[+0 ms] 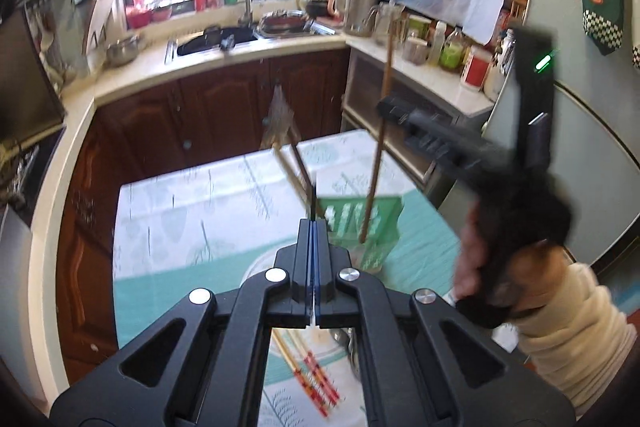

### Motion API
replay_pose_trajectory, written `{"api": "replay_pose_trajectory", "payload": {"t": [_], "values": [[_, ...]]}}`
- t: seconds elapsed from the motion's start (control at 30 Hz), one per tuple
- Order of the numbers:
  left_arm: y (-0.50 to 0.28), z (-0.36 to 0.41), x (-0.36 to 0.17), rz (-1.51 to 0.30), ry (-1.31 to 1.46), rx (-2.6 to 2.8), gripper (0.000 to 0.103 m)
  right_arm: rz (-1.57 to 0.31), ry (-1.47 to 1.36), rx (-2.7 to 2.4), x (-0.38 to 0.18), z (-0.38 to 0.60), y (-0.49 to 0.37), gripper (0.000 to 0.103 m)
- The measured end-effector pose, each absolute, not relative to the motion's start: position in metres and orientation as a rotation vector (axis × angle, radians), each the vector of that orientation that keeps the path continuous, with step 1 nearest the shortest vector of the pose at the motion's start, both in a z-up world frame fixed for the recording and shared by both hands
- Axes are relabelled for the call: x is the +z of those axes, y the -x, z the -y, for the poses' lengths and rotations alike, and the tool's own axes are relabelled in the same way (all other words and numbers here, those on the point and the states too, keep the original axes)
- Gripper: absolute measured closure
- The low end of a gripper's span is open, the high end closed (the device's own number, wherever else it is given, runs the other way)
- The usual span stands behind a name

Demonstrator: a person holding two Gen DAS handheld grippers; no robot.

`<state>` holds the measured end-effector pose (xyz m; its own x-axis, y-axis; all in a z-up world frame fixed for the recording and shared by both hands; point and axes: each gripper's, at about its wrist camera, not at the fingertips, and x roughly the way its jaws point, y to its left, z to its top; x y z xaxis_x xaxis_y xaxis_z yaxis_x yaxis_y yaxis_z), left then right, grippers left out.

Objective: Organize utensils
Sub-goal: 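Carry both chopsticks up to the green holder and drop them in with both tools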

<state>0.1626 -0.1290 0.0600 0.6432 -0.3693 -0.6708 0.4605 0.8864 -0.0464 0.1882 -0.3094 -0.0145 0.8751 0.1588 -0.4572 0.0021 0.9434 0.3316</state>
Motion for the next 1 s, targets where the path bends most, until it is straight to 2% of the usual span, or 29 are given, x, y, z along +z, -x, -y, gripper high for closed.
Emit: {"api": "replay_pose_trajectory", "payload": {"t": [0.23,0.33,0.47,0.6,0.67,0.73,0.8,0.87,1.0], "values": [[-0.176,0.158,0.081,-0.736,-0.139,-0.484,0.103,-0.441,-0.301,0.076,-0.040,0.309,-0.221,0.097],[-0.184,0.158,0.055,-0.768,-0.174,-0.477,0.103,-0.390,-0.202,0.063,-0.057,0.298,-0.222,0.097],[-0.210,0.144,-0.012,-0.835,-0.228,-0.499,0.103,-0.366,-0.113,0.067,-0.077,0.286,-0.214,0.097],[-0.242,0.136,-0.078,-0.981,-0.203,-0.534,0.092,-0.446,-0.142,0.127,-0.100,0.290,-0.213,0.097],[-0.250,0.138,-0.098,-0.993,-0.188,-0.547,0.089,-0.480,-0.155,0.160,-0.108,0.293,-0.211,0.097],[-0.254,0.139,-0.110,-0.990,-0.174,-0.573,0.081,-0.508,-0.154,0.186,-0.112,0.292,-0.210,0.096],[-0.257,0.142,-0.118,-0.976,-0.167,-0.591,0.061,-0.539,-0.143,0.207,-0.114,0.291,-0.208,0.096],[-0.258,0.144,-0.124,-0.956,-0.174,-0.589,0.057,-0.576,-0.143,0.241,-0.116,0.290,-0.208,0.096],[-0.266,0.150,-0.133,-0.947,-0.174,-0.597,0.057,-0.603,-0.137,0.270,-0.117,0.288,-0.202,0.094]]}}
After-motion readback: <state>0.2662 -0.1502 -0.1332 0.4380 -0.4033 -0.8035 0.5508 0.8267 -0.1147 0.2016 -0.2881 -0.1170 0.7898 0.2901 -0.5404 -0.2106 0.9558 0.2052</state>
